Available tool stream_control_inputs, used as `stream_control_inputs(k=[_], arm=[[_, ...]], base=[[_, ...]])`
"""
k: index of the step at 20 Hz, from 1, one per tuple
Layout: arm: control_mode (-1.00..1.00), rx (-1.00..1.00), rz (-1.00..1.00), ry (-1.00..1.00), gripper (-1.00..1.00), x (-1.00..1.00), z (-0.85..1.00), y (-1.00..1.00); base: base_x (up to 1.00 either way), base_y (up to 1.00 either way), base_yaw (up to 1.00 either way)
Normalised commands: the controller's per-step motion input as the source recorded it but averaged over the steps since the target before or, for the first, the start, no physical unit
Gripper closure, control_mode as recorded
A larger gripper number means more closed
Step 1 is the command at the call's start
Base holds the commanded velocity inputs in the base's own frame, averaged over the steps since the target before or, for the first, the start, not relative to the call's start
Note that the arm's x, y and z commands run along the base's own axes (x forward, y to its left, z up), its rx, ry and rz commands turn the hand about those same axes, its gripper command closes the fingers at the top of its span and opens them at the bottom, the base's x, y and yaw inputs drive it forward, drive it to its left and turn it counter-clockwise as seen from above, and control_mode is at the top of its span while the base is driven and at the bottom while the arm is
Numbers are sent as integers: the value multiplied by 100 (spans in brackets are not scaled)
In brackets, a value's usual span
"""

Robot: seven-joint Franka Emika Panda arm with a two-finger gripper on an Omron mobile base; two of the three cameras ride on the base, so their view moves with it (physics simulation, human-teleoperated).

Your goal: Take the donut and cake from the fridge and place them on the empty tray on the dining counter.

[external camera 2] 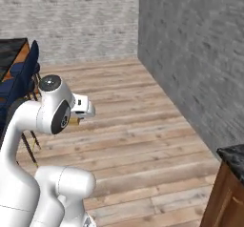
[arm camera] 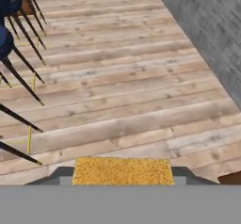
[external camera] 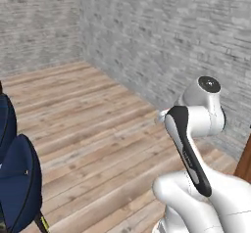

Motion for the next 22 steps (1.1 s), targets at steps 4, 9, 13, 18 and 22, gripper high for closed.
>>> stream_control_inputs(k=[4,9,13,18,22], arm=[[100,0,0,0,100,0,0,0],[100,0,0,0,100,0,0,0],[100,0,0,0,100,0,0,0],[100,0,0,0,100,0,0,0],[100,0,0,0,100,0,0,0]], base=[[96,-8,60],[79,-36,59],[72,-56,56],[70,-54,54],[83,-49,55]])
